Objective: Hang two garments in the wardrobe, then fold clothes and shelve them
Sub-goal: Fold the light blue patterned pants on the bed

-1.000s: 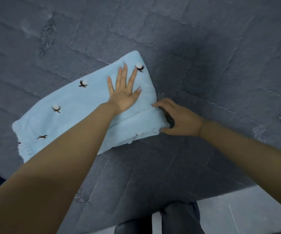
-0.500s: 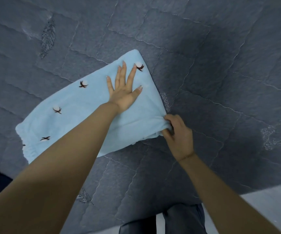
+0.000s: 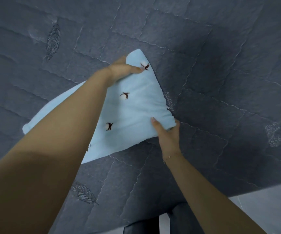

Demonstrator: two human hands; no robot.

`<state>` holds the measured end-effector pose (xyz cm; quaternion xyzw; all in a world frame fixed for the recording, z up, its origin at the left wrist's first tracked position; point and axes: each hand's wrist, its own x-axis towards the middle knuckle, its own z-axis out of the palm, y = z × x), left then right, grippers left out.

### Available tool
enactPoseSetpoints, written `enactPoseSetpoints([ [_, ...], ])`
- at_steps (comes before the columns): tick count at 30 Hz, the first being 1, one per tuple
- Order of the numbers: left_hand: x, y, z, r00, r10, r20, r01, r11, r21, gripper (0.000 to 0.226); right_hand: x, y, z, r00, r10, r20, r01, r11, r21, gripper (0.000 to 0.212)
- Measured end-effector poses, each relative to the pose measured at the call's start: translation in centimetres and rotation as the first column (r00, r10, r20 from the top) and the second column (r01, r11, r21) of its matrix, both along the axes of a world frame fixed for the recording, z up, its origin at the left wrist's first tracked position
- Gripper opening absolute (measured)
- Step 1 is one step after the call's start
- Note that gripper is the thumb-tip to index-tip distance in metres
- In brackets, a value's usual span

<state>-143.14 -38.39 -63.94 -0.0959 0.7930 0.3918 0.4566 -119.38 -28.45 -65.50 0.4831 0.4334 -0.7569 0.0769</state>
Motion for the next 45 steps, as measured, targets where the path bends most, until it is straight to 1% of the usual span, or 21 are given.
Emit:
enactPoseSetpoints([
  [3,1.4,-0.7,0.9,0.992,0.018,0.121,-0.026,0.997,0.067,0.041,1.0,-0.8,1.2,0.997,-0.047,-0.059,0.055,0.988,0.144,0.043],
  [5,2.3,-1.5,2.0,0.987,0.066,0.148,-0.093,0.979,0.181,0.037,2.2,-1.8,2.7,0.991,-0.06,-0.123,0.091,0.96,0.264,0.039],
  [9,3.6,-4.2,5.7,0.977,0.135,0.165,-0.196,0.874,0.445,0.041,3.3,-1.8,5.8,0.967,-0.007,-0.254,0.127,0.878,0.462,0.039],
  [13,4.3,-7.4,10.2,0.997,0.063,-0.042,-0.033,0.857,0.514,0.046,2.9,-0.1,9.7,0.933,0.193,-0.302,0.054,0.758,0.65,0.042],
  [15,4.1,-9.4,12.0,0.985,0.106,-0.135,-0.02,0.853,0.522,0.046,2.4,0.1,11.4,0.891,0.379,-0.25,-0.043,0.619,0.785,0.031],
  [18,3.7,-13.5,13.9,0.955,0.138,-0.262,0.004,0.88,0.475,0.046,2.7,-2.5,13.3,0.773,0.613,-0.166,-0.124,0.401,0.908,0.035],
  [21,4.1,-19.0,14.3,0.939,0.114,-0.324,0.031,0.912,0.409,0.043,4.0,-8.4,14.0,0.641,0.755,-0.135,-0.108,0.263,0.959,0.052],
  [23,5.2,-23.4,13.4,0.926,0.138,-0.35,-0.011,0.94,0.34,0.042,4.6,-12.6,13.0,0.535,0.833,-0.14,-0.076,0.212,0.974,0.056],
  [26,7.6,-28.7,10.7,0.893,0.205,-0.4,-0.143,0.973,0.18,0.036,5.0,-18.3,10.2,0.375,0.926,-0.053,-0.192,0.134,0.972,0.059],
  [27,8.6,-29.8,9.5,0.885,0.241,-0.397,-0.204,0.97,0.135,0.033,5.2,-19.9,9.1,0.304,0.952,0.009,-0.253,0.072,0.965,0.056],
  [29,10.7,-31.0,7.6,0.859,0.369,-0.355,-0.367,0.927,0.077,0.03,6.0,-22.4,7.2,0.127,0.977,0.173,-0.376,-0.114,0.92,0.048],
  [30,11.8,-31.2,6.8,0.83,0.462,-0.311,-0.459,0.884,0.09,0.03,6.4,-23.2,6.5,0.035,0.97,0.241,-0.42,-0.204,0.884,0.049],
  [31,12.9,-30.9,6.1,0.797,0.546,-0.259,-0.53,0.837,0.135,0.034,6.7,-23.7,6.1,-0.02,0.963,0.269,-0.443,-0.249,0.861,0.051],
  [32,14.0,-30.4,5.5,0.774,0.593,-0.221,-0.563,0.805,0.189,0.045,6.9,-23.8,6.1,-0.029,0.967,0.253,-0.457,-0.238,0.857,0.053],
  [33,15.2,-29.7,5.1,0.773,0.595,-0.219,-0.556,0.802,0.219,0.06,6.9,-23.5,6.3,-0.001,0.978,0.21,-0.471,-0.185,0.862,0.052],
  [36,18.1,-27.1,3.8,0.799,0.482,-0.359,-0.443,0.876,0.189,0.094,6.8,-21.5,7.3,0.119,0.991,0.065,-0.436,-0.007,0.9,0.042],
  [38,19.1,-26.4,2.8,0.772,0.454,-0.445,-0.428,0.889,0.164,0.094,6.7,-19.4,7.7,0.18,0.982,0.05,-0.379,0.022,0.925,0.039],
  [40,19.4,-26.4,2.0,0.75,0.453,-0.482,-0.452,0.883,0.127,0.089,6.5,-17.1,7.6,0.288,0.955,0.069,-0.352,0.038,0.935,0.04],
  [42,19.3,-26.2,1.5,0.783,0.346,-0.516,-0.417,0.909,-0.023,0.084,6.5,-15.1,7.1,0.416,0.906,0.083,-0.361,0.081,0.929,0.045],
  [44,19.2,-25.6,1.6,0.791,0.043,-0.611,-0.3,0.897,-0.325,0.075,6.6,-13.4,6.1,0.527,0.846,0.081,-0.396,0.161,0.904,0.053],
  [45,19.1,-25.1,2.0,0.734,-0.119,-0.669,-0.24,0.876,-0.419,0.073,6.8,-12.6,5.6,0.552,0.83,0.086,-0.427,0.192,0.884,0.057],
])
